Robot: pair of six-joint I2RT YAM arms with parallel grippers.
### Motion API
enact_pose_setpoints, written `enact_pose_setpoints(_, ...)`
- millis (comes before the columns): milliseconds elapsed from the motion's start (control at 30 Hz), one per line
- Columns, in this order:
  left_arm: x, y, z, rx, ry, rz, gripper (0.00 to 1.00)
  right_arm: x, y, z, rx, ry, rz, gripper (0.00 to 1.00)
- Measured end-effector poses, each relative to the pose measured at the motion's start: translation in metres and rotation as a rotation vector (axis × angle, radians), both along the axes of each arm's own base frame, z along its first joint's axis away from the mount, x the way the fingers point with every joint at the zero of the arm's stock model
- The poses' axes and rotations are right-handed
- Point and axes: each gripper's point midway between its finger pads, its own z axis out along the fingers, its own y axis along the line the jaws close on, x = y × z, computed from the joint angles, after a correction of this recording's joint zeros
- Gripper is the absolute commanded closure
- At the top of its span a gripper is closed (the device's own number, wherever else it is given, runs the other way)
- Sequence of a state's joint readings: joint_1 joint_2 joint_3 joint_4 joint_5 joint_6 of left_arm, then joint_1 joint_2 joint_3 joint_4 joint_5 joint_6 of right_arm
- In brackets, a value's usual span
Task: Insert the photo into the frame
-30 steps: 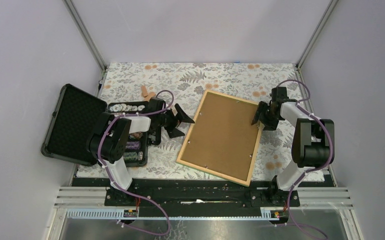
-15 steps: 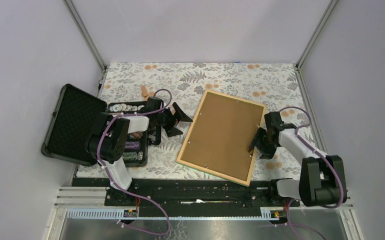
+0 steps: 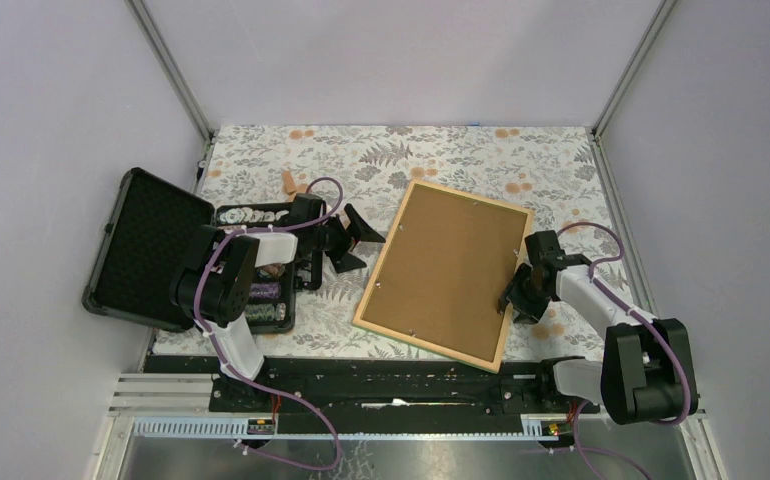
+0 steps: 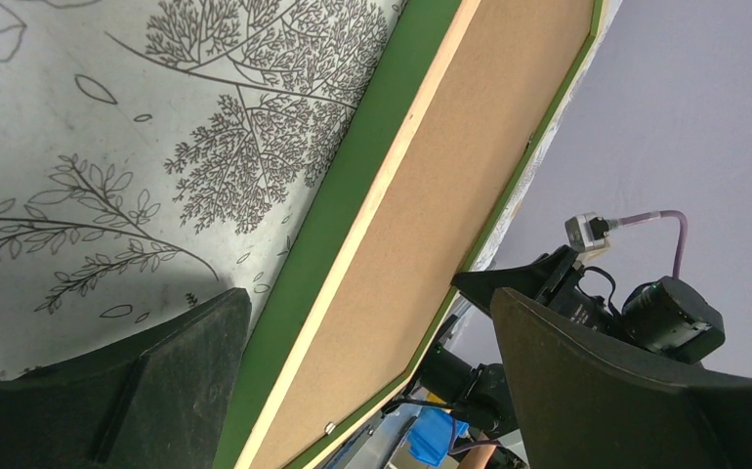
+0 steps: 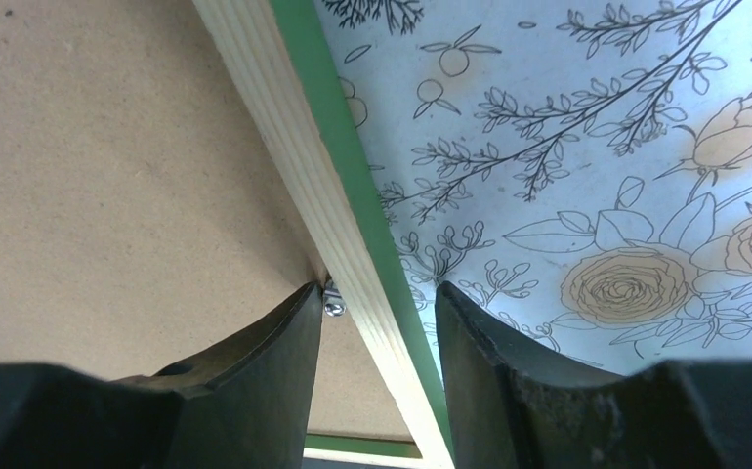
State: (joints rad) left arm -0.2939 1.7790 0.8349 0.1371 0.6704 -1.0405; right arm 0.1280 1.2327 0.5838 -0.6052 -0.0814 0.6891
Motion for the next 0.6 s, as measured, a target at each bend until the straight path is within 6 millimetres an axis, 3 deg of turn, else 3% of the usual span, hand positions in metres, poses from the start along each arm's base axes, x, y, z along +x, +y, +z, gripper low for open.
enact_pose_setpoints(200, -0.0026, -0.0001, -0.0013, -0.006, 0.008, -0.001, 0.01, 0.0019, -0.001, -0.0028, -0.01, 0.017, -0.006, 0.5)
enact_pose_setpoints(400, -0.0015, -0.0007, -0.0001, -0.011, 0.001, 0.0, 0.01, 0.0045, 0.002, -0.0028, 0.002, 0.017, -0.013, 0.73)
enact_pose_setpoints(567, -0.0008, -0.0012, 0.001, -0.016, 0.0, 0.002, 0.01, 0.0061, 0.0056, -0.0024, 0.023, 0.013, -0.024, 0.99)
enact_pose_setpoints(600, -0.0008, -0.0012, 0.0011, -0.016, 0.0, 0.001, 0.01, 0.0063, 0.0066, -0.0023, 0.028, 0.011, -0.023, 1.0)
